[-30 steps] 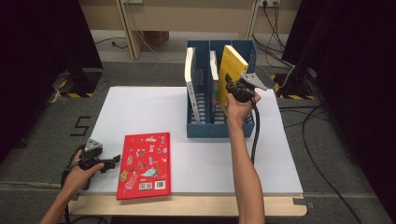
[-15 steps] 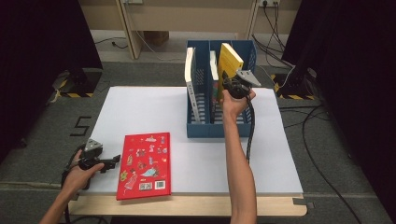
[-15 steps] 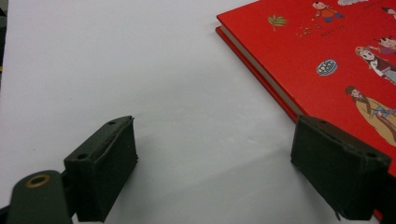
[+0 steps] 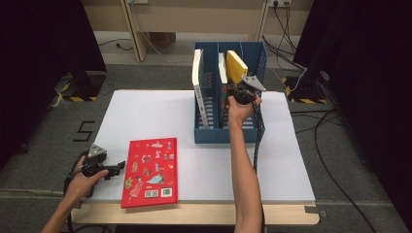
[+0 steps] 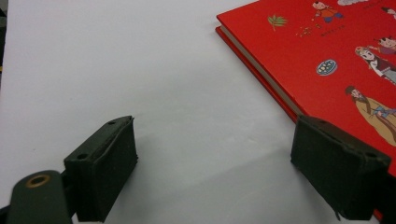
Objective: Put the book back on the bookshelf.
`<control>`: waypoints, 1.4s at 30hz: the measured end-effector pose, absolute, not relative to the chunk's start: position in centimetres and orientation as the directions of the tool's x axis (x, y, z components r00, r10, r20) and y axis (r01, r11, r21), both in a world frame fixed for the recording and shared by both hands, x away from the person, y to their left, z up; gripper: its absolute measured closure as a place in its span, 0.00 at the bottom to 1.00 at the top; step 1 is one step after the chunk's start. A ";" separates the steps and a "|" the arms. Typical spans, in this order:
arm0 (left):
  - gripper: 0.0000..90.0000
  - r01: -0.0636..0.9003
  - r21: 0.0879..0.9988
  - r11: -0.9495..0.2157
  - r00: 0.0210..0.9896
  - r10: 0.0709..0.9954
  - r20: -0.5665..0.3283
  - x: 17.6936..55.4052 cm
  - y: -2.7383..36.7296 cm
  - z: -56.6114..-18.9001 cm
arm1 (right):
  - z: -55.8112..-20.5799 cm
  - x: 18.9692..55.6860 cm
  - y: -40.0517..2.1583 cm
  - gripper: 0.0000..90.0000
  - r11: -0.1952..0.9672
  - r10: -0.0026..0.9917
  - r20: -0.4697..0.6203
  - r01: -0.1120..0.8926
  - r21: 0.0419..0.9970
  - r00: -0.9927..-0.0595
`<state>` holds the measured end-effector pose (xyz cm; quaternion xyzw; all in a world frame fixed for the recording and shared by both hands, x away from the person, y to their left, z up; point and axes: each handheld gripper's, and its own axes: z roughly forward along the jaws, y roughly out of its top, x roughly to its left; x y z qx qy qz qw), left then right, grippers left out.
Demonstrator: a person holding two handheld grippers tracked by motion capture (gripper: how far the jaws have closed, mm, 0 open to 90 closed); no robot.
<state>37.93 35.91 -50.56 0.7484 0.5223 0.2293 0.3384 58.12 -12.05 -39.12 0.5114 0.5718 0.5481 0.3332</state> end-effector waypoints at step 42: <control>0.15 0.625 0.747 -0.225 0.348 0.938 -0.009 37.9 35.9 -50.6 | -39.6 53.6 -15.0 0.67 -0.013 0.895 0.186 0.392 0.920 -0.406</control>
